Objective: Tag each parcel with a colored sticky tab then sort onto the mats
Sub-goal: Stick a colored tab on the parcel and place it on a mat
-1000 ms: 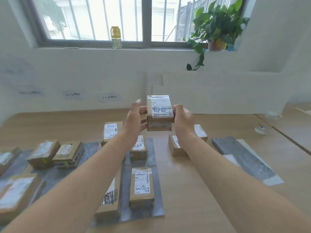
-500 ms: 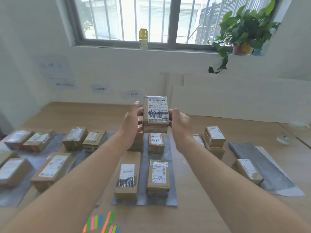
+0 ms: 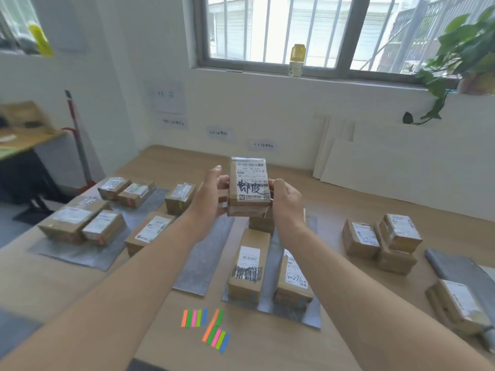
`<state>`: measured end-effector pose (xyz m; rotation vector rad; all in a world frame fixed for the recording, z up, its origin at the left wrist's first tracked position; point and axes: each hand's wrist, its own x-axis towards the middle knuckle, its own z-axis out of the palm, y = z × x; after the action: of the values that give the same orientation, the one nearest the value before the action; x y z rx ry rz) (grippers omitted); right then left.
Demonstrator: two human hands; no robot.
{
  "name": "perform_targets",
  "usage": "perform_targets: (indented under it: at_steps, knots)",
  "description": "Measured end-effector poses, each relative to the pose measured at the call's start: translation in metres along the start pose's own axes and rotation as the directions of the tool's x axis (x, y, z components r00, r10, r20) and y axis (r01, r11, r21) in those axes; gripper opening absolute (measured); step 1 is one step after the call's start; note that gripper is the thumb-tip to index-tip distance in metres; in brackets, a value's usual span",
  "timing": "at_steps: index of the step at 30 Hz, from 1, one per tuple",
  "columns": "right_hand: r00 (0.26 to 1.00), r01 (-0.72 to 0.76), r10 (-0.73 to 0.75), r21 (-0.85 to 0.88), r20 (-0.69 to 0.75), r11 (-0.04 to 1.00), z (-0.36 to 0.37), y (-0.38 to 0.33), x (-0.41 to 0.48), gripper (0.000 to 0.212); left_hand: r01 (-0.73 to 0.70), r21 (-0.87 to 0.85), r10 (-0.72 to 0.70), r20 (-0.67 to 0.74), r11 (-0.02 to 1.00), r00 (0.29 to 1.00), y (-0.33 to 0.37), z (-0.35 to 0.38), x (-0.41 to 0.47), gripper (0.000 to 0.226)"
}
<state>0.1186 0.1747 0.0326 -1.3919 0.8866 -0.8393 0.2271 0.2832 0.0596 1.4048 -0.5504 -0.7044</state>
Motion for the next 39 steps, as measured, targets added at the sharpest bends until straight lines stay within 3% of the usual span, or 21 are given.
perform_targets:
  at_steps: [5, 18, 27, 32, 39]
  knots:
    - [1.000, -0.003, 0.004, -0.024, 0.017, 1.000, 0.062, 0.004, -0.008, 0.064, 0.059, -0.044, -0.062, -0.048, 0.997, 0.997, 0.000, -0.063, 0.015, 0.048]
    - [0.995, -0.075, 0.076, 0.015, -0.072, 0.997, 0.228, 0.034, -0.003, 0.059, 0.120, 0.021, -0.120, -0.001, 0.993, 0.993, -0.001, -0.223, 0.076, 0.047]
    - [0.988, -0.123, 0.125, 0.031, -0.089, 0.992, 0.265, 0.050, 0.008, 0.059, 0.152, 0.027, -0.153, 0.017, 0.988, 0.988, -0.012, -0.257, 0.100, 0.051]
    - [0.986, -0.153, 0.156, 0.050, -0.057, 0.987, 0.268, 0.067, 0.017, 0.044, 0.185, 0.053, -0.184, -0.014, 0.981, 0.983, -0.021, -0.259, 0.103, 0.046]
    - [0.982, -0.183, 0.185, 0.047, -0.036, 0.982, 0.273, 0.093, 0.010, 0.047, 0.211, 0.074, -0.209, -0.036, 0.975, 0.977, -0.037, -0.266, 0.098, 0.047]
